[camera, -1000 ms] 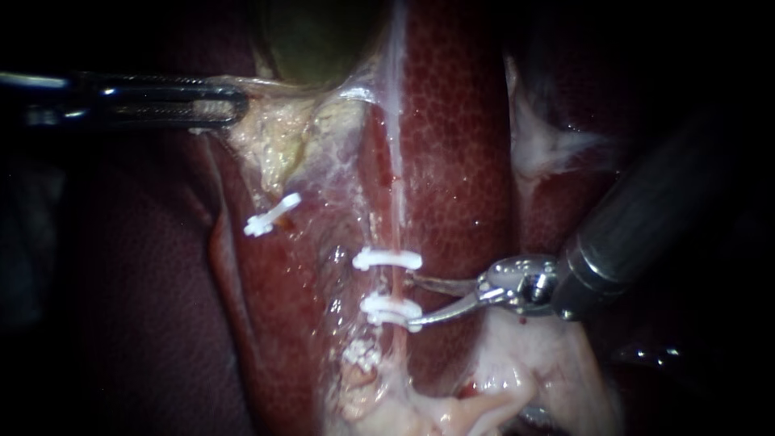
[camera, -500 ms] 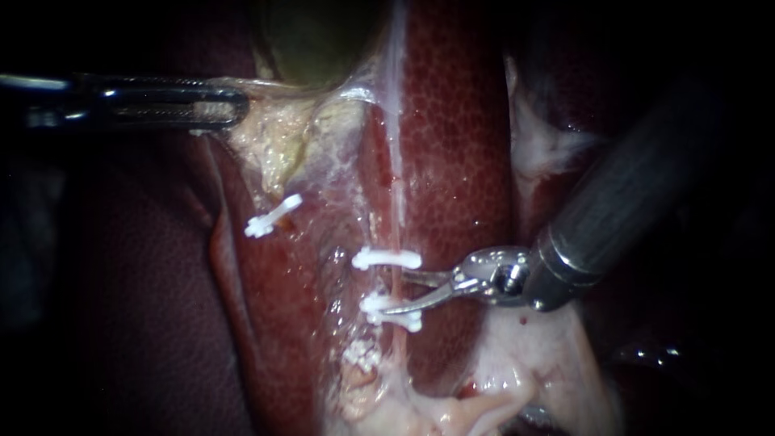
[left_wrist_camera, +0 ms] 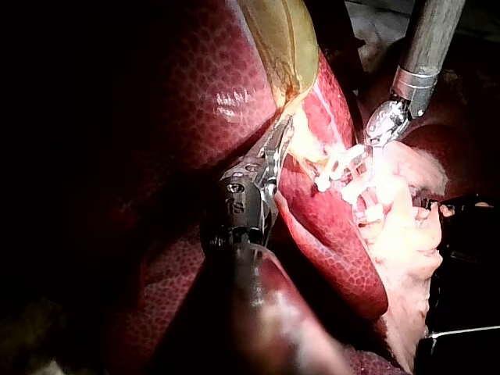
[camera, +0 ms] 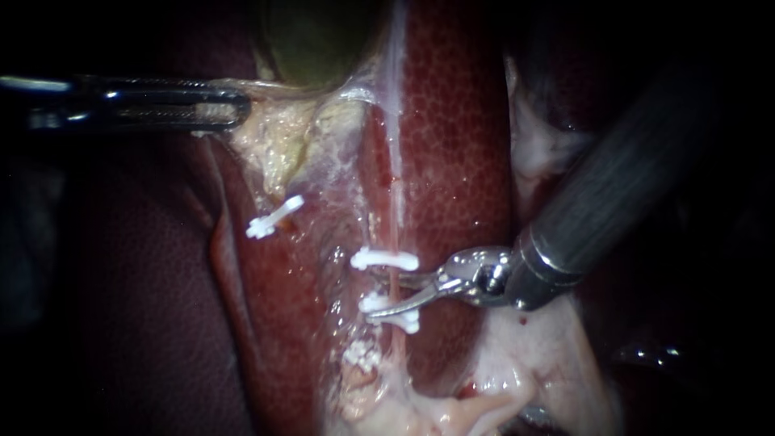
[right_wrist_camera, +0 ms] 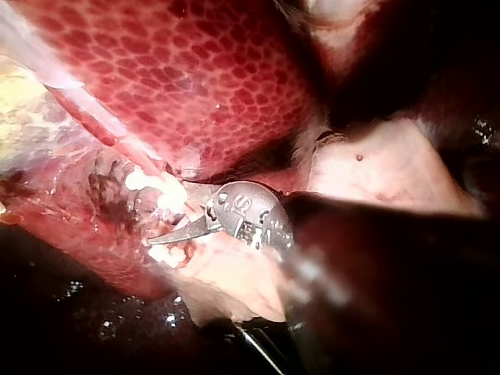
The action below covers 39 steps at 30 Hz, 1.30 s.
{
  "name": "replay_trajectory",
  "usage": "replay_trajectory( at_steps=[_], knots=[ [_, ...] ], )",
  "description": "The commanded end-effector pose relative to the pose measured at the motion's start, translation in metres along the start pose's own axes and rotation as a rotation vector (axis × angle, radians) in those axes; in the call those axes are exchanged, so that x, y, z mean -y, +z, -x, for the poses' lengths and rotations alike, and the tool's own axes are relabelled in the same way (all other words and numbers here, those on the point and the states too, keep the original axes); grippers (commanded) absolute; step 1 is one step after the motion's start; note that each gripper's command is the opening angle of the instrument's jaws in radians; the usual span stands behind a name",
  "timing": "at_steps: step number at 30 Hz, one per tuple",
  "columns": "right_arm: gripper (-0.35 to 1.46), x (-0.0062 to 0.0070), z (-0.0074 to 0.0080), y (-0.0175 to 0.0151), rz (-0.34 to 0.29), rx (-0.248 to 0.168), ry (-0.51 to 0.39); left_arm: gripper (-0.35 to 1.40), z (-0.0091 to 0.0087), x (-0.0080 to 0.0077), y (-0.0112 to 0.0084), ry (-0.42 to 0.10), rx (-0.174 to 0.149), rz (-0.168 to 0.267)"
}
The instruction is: Go to the cutting position right tube
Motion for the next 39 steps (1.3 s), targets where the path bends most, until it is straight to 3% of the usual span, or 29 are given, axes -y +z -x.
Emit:
replay_trajectory(
  at_steps=[1, 12, 28, 39],
  knots=[
    [1.29, 0.0, 0.0001, 0.0002, -0.006, 0.005, -0.006, -0.35, 0.0, 0.0, 0.0, 0.0, 0.0, 0.0],
    [1.13, -0.0003, -0.0002, 0.0018, -0.093, 0.035, -0.085, -0.35, -0.0001, 0.0, 0.0001, 0.0, 0.0, 0.001],
    [1.16, -0.0006, -0.0017, 0.0032, -0.116, -0.02, -0.12, -0.35, -0.0001, 0.0001, 0.0002, 0.0, 0.0, 0.002],
    [1.18, -0.0005, -0.0033, 0.0018, -0.102, -0.053, -0.139, -0.35, -0.0001, 0.0001, 0.0002, 0.0, 0.0, 0.002]
  ],
)
